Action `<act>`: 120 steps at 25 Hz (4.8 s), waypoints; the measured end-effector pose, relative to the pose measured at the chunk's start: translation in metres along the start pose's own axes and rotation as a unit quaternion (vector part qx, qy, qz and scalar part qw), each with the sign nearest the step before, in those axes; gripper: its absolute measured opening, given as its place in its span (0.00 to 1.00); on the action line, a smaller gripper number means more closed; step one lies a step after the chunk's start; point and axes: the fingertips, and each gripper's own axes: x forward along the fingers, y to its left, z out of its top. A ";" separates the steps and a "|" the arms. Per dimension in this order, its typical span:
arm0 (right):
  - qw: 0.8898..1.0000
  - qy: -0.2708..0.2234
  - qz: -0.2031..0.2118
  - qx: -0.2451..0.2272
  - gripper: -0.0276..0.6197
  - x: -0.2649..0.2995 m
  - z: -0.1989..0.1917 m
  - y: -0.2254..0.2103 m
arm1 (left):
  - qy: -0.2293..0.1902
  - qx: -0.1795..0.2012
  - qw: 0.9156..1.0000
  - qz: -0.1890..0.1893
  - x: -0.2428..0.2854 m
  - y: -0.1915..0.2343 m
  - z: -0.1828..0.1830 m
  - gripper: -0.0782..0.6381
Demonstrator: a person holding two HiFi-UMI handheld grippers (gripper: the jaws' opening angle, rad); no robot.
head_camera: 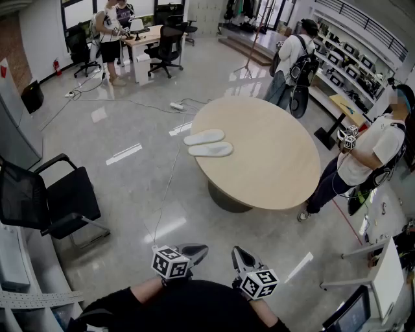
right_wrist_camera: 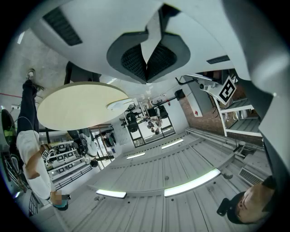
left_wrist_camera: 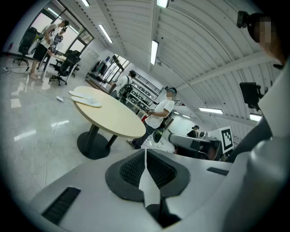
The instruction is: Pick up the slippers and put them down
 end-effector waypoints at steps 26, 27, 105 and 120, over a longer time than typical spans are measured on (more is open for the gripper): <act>0.999 0.032 0.012 0.024 0.07 0.001 -0.026 0.007 | -0.007 -0.042 0.999 0.020 -0.013 0.009 -0.028 0.14; 0.999 0.039 0.013 0.023 0.07 0.001 -0.027 0.004 | -0.004 -0.048 0.999 0.020 -0.009 0.008 -0.031 0.14; 0.985 0.083 0.023 0.148 0.07 0.413 0.126 -0.146 | -0.034 -0.027 0.995 0.091 0.086 0.317 0.261 0.15; 0.968 0.099 0.029 0.230 0.08 0.525 0.162 -0.225 | -0.035 0.041 0.983 0.176 0.140 0.400 0.376 0.15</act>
